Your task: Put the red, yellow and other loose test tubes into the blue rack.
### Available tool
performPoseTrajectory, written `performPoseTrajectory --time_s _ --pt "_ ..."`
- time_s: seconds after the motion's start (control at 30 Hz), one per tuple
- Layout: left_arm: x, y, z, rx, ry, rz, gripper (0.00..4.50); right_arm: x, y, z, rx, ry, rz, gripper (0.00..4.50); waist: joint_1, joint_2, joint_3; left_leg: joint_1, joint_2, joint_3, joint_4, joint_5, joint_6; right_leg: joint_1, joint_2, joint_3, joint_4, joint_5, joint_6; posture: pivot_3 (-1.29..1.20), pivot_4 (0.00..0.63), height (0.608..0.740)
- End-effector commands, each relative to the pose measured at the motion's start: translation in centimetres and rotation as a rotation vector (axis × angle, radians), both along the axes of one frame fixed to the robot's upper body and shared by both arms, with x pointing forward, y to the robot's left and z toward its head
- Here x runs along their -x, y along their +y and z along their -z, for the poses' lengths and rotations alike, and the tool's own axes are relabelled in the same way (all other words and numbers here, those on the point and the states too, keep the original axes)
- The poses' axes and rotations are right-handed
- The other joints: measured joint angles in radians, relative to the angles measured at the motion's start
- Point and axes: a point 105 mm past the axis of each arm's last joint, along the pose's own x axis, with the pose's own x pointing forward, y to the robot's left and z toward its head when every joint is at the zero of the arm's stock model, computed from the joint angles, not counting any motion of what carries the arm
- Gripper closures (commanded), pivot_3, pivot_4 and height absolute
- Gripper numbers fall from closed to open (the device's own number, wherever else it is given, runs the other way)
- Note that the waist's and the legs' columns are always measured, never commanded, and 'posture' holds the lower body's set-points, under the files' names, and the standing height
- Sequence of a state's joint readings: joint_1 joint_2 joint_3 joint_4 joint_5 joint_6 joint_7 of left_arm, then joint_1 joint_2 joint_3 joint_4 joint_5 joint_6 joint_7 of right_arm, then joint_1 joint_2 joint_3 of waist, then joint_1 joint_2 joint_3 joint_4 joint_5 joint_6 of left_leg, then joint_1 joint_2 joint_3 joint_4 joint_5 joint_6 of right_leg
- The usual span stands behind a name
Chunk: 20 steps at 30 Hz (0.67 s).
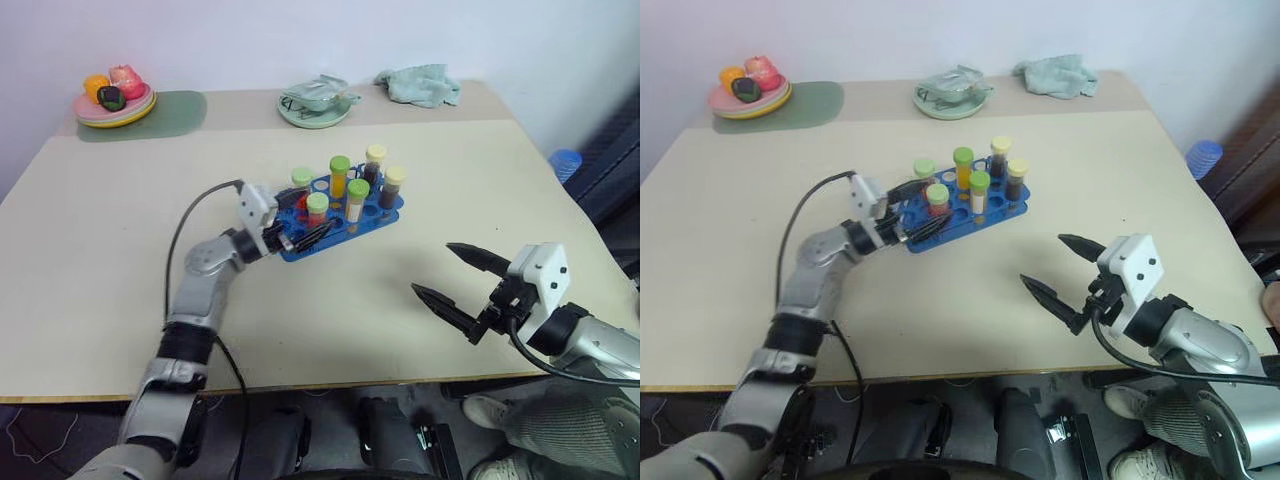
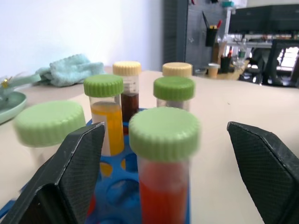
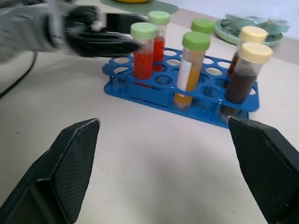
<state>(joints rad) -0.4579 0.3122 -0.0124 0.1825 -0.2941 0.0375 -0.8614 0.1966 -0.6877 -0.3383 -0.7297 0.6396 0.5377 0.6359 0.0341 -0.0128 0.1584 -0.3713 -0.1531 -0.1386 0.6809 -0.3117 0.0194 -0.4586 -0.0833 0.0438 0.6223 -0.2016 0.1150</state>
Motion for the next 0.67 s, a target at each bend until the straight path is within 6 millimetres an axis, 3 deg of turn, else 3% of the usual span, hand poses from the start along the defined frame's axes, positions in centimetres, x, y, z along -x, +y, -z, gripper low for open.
performPoseTrajectory --time_s 0.03,0.13,0.4,0.57,0.67 --pt "1.2 2.0 -1.4 0.047 -0.044 -0.042 0.09 0.1 -0.8 -0.4 0.019 -0.024 0.016 0.0 0.005 0.0 0.0 0.0 0.0 0.0 0.0 0.0 0.0 0.0 0.0 0.0 0.0 0.0 0.0 0.0 0.15 0.74" --pt "2.7 4.8 -1.1 0.069 0.012 -0.051 0.09 0.2 -1.7 -0.1 0.031 -0.012 0.043 0.0 0.006 0.0 0.0 0.0 0.0 0.0 0.0 0.0 0.0 0.001 0.001 0.0 -0.001 0.0 0.0 0.0 0.15 0.74" --pt "8.0 11.8 -0.2 -0.068 0.132 -0.096 0.09 1.0 -5.2 1.8 0.083 0.038 0.149 0.0 0.005 0.001 0.0 0.0 0.003 0.001 -0.001 -0.002 0.0 0.001 0.002 0.0 -0.003 0.0 0.0 0.0 0.15 0.74" --pt "9.4 13.2 0.0 -0.107 0.179 -0.103 0.09 1.3 -6.6 2.2 0.091 0.05 0.169 0.0 0.007 0.002 0.001 0.004 0.003 0.001 -0.001 -0.004 0.002 0.008 0.002 -0.001 -0.006 0.0 -0.001 0.0 0.15 0.74" --pt "9.8 13.3 0.2 -0.132 0.198 -0.092 0.09 1.3 -7.1 2.4 0.1 0.053 0.168 0.0 0.005 0.004 0.002 0.015 0.005 0.001 -0.002 -0.011 0.008 0.018 0.004 -0.001 -0.009 0.0 -0.001 0.0 0.15 0.74"
